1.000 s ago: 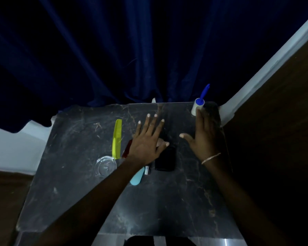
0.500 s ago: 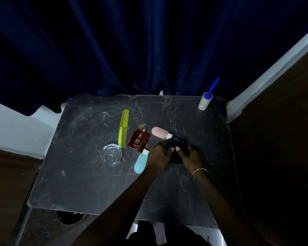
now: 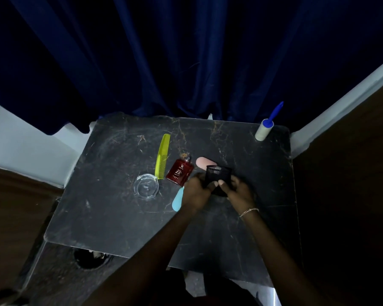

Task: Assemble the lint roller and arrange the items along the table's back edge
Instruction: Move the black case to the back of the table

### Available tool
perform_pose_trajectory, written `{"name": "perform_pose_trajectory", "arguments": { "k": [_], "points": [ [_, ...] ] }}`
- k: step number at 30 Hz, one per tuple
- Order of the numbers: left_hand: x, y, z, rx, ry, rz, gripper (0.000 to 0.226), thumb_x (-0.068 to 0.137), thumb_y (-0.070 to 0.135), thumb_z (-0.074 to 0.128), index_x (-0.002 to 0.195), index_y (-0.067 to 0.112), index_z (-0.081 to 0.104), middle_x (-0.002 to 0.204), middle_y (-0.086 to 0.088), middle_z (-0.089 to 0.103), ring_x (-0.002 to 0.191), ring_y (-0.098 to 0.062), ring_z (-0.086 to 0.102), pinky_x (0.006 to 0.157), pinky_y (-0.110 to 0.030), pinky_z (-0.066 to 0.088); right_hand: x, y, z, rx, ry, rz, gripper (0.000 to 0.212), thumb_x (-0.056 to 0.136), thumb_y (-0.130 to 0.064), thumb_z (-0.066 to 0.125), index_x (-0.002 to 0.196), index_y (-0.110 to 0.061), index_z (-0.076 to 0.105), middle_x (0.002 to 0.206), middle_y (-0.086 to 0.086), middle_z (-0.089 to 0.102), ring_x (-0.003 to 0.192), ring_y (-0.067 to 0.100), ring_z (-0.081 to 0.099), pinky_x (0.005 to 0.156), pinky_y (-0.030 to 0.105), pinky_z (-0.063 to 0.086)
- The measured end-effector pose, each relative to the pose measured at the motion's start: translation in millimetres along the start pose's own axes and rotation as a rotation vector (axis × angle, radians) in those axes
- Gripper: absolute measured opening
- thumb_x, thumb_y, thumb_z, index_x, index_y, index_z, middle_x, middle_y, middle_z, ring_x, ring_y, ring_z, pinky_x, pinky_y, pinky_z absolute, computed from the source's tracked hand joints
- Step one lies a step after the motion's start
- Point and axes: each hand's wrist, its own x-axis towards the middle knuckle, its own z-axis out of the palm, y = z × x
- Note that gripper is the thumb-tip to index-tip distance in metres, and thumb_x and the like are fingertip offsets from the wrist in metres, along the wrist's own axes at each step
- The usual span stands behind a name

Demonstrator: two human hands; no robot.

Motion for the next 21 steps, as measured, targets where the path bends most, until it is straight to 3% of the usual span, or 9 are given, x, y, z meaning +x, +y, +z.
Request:
{"name": "perform_pose_trajectory", "arguments": {
  "k": [2,5,9,11,13,16,17,19,21],
  "points": [
    [3,-1,-14,-0.057,0.018,0.011,0.027,0.087,0.032,0.08,0.108,0.016,0.074,0.088,0.013,0.071,0.086,-0.012,0.069,0.074,-0.02,0.051,-2,-12,8,0.052,-0.017,-0.028,0.042,0.089,-0.014,0.072,0.129,-0.008,0.061,0.114,0.011,0.072,0.098,0.018,0.069,0.079,0.025,0.057],
    [11,-4,-44,-0.208,0.01,0.039,0.036,0.079,0.011,0.087,0.11,0.021,0.072,0.102,0.005,0.077,0.099,-0.015,0.072,0.092,-0.026,0.057,-1,-31,26,0.133,-0.067,-0.035,0.044,0.085,0.0,0.073,0.127,-0.008,0.06,0.118,0.015,0.07,0.099,0.021,0.068,0.089,0.035,0.057],
    [28,-15,-90,-0.276,-0.039,0.095,0.058,0.073,-0.012,0.082,0.106,0.033,0.064,0.099,0.015,0.075,0.097,-0.01,0.071,0.085,-0.021,0.055,10,-52,63,0.089,-0.128,-0.07,0.055,0.075,0.012,0.076,0.126,0.001,0.058,0.118,0.018,0.07,0.109,0.029,0.068,0.101,0.046,0.054],
    [41,-26,-114,-0.245,-0.054,0.129,0.056,0.073,-0.018,0.078,0.11,0.023,0.067,0.103,0.012,0.074,0.097,-0.007,0.07,0.08,-0.011,0.053,16,-62,88,0.055,-0.142,-0.106,0.057,0.073,0.014,0.077,0.125,0.0,0.058,0.111,0.013,0.072,0.103,0.024,0.069,0.098,0.043,0.056],
    [54,-37,-138,-0.212,-0.03,0.154,0.056,0.074,-0.017,0.078,0.124,0.003,0.063,0.117,-0.004,0.068,0.097,-0.002,0.068,0.084,-0.009,0.052,20,-74,115,0.026,-0.148,-0.131,0.063,0.071,0.013,0.078,0.128,-0.004,0.057,0.109,0.008,0.073,0.102,0.021,0.069,0.094,0.036,0.057],
    [73,-60,-179,-0.271,-0.008,0.067,0.056,0.081,-0.013,0.073,0.132,-0.003,0.054,0.128,-0.015,0.064,0.115,-0.03,0.066,0.104,-0.04,0.054,28,-92,164,-0.054,-0.147,-0.178,0.067,0.069,0.003,0.083,0.129,-0.014,0.057,0.109,0.0,0.074,0.1,0.011,0.071,0.091,0.028,0.056],
    [79,-69,-191,-0.283,-0.005,0.059,0.055,0.083,-0.012,0.072,0.133,-0.002,0.052,0.129,-0.015,0.063,0.118,-0.033,0.064,0.104,-0.043,0.054,31,-97,178,-0.078,-0.15,-0.195,0.068,0.068,0.0,0.084,0.128,-0.017,0.057,0.107,-0.004,0.074,0.097,0.004,0.07,0.089,0.024,0.056],
    [94,-91,-220,-0.232,0.004,0.076,0.058,0.082,-0.01,0.073,0.134,0.003,0.051,0.126,-0.006,0.063,0.114,-0.026,0.064,0.095,-0.033,0.055,39,-110,215,-0.121,-0.163,-0.232,0.072,0.066,-0.003,0.086,0.129,-0.019,0.055,0.108,-0.008,0.072,0.093,-0.005,0.069,0.083,0.014,0.056],
    [110,-112,-251,-0.136,0.032,0.114,0.058,0.082,-0.005,0.075,0.134,0.006,0.053,0.124,-0.004,0.062,0.112,-0.02,0.061,0.09,-0.023,0.049,47,-121,252,-0.133,-0.163,-0.256,0.072,0.066,0.0,0.084,0.129,-0.017,0.053,0.116,0.001,0.07,0.101,0.008,0.07,0.086,0.018,0.057]
  ]
}}
